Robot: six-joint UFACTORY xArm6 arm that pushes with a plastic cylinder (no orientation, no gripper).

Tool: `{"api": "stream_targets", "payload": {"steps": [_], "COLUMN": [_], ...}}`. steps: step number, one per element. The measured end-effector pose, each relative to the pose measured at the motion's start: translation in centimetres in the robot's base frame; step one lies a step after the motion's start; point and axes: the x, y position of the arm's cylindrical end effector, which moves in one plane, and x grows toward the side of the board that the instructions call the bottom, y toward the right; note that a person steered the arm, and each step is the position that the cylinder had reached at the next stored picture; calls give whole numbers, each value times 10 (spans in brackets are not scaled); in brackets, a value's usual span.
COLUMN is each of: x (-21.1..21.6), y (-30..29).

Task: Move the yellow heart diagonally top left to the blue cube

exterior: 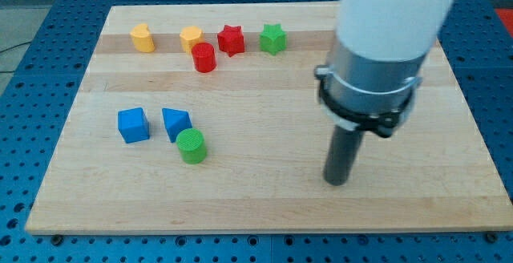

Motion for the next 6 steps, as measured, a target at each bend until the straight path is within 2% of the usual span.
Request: {"api": "stream_targets", "payload": {"steps": [2,3,4,5,6], "x": [1,35,51,34,-5], "y": [-6,-48,-149,-195,-194]}}
